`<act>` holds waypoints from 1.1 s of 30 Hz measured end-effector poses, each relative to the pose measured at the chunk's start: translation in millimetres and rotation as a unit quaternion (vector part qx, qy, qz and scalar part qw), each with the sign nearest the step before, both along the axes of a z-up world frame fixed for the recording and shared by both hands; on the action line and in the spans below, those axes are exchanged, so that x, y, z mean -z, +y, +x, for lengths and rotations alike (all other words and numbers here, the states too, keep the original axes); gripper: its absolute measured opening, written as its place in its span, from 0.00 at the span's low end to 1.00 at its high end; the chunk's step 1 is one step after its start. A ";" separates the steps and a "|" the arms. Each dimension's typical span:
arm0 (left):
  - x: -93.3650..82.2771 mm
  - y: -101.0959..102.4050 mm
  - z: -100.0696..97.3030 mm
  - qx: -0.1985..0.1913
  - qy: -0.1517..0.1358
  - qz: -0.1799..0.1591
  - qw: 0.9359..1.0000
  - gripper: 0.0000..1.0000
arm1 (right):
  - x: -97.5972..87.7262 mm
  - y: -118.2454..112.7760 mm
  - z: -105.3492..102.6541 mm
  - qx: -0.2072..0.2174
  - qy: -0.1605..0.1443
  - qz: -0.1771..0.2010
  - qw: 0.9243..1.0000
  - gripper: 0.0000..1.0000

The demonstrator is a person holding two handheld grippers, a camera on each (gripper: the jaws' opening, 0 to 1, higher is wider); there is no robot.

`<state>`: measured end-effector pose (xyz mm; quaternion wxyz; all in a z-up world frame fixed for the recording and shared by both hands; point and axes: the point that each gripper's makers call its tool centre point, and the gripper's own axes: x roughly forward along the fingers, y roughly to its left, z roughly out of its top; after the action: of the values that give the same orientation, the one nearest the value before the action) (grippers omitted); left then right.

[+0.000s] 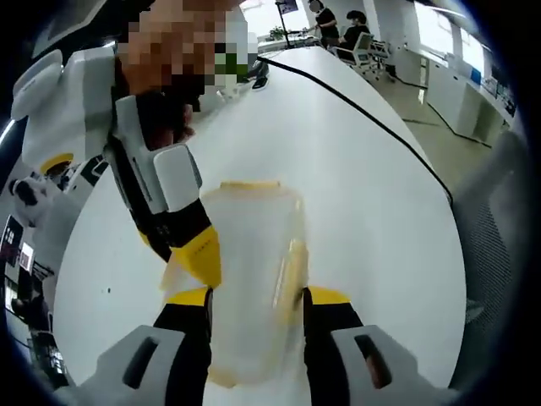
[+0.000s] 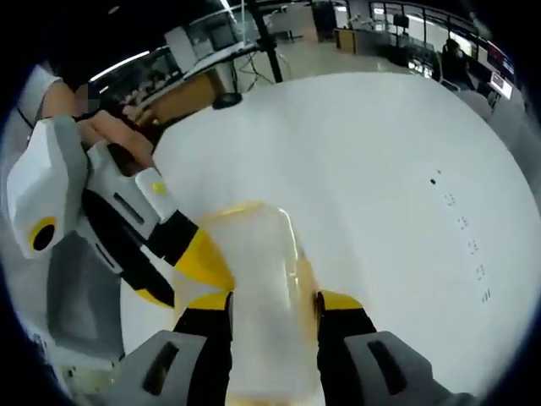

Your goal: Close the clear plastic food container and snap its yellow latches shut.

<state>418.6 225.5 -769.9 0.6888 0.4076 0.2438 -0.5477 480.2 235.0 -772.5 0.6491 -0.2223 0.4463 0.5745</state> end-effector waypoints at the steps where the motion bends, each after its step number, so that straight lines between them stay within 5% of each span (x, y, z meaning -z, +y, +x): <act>1: 0.0 0.0 -0.2 -0.002 -0.001 -0.001 1.000 0.42 | 0.2 0.3 -0.2 -0.004 0.000 -0.002 1.000 0.37; 8: 1.7 1.1 1.3 -0.013 -0.003 -0.001 1.000 0.38 | 3.7 0.7 -1.1 -0.014 0.028 -0.010 0.999 0.35; 9: -2.2 1.5 8.9 -0.011 -0.036 0.009 0.999 0.36 | 3.4 3.1 -10.1 -0.033 0.058 0.003 0.998 0.33; 10: 6.0 -1.7 -0.9 -0.030 -0.006 -0.001 1.000 0.36 | 3.5 0.1 -0.6 -0.018 0.044 -0.004 0.999 0.33; 13: 1.4 2.7 3.2 -0.018 -0.007 -0.001 1.000 0.36 | 2.8 0.8 -1.4 -0.018 0.047 -0.010 0.999 0.33; 16: -0.6 2.1 3.7 -0.016 -0.012 -0.004 1.000 0.36 | 1.3 -1.6 -1.7 -0.007 0.041 0.028 0.999 0.34; 27: -1.6 0.9 2.0 -0.005 -0.016 -0.003 1.000 0.39 | -1.3 0.4 -1.2 0.000 0.024 0.017 1.000 0.37; 33: -4.4 3.2 2.6 0.005 -0.004 0.008 1.000 0.39 | -4.4 -0.7 -0.6 0.001 -0.010 0.013 1.000 0.40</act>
<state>421.2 228.7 -765.6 0.6837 0.4160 0.2433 -0.5480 479.6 234.2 -768.1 0.6571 -0.2190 0.4327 0.5771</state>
